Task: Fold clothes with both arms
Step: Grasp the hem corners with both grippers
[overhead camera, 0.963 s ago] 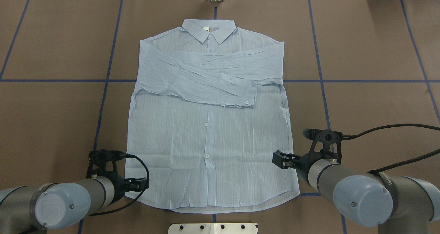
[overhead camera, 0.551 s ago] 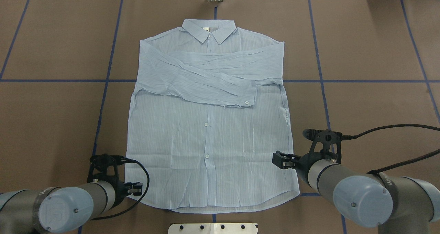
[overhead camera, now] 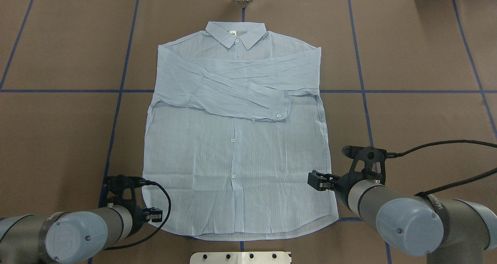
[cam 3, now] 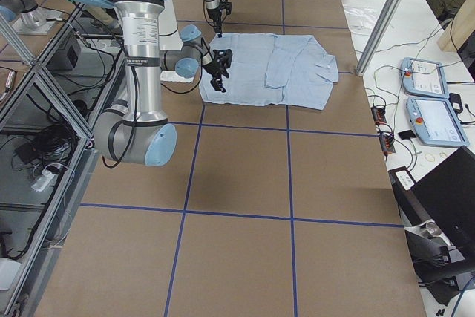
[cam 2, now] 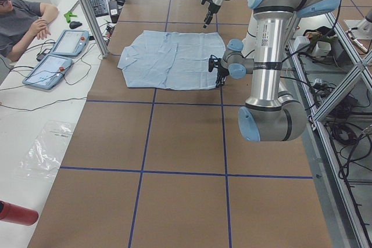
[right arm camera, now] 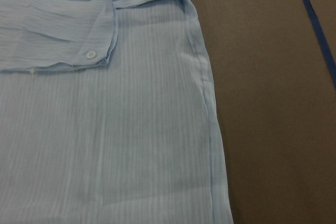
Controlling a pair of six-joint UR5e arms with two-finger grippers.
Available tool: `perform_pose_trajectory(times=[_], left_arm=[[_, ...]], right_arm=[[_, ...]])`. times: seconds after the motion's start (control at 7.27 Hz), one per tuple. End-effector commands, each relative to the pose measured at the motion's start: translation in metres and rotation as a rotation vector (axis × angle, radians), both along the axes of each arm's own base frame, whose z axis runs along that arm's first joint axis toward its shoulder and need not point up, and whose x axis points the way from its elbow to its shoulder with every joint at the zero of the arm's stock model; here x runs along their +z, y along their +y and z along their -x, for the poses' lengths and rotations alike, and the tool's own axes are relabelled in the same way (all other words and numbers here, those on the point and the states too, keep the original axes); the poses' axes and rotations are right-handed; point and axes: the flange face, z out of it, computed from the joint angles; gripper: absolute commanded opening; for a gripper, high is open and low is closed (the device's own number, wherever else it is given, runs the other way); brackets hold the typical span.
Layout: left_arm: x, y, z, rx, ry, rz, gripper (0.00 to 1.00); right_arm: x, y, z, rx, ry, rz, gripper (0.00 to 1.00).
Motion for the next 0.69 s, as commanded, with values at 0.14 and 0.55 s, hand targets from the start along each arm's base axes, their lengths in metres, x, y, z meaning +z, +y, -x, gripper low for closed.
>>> perform_pose_trajectory(times=[0.14,0.55], left_arm=[[0.0,-0.001,0.001,-0.002,0.0,-0.001,0.0],[-0.004,-0.001,0.0,-0.005,0.01,-0.004,0.0]], right_arm=[[0.017,0.006,-0.008,-0.009,-0.015,0.001,1.0],[0.062,0.024,-0.034,-0.017,-0.044,-0.015,1.0]])
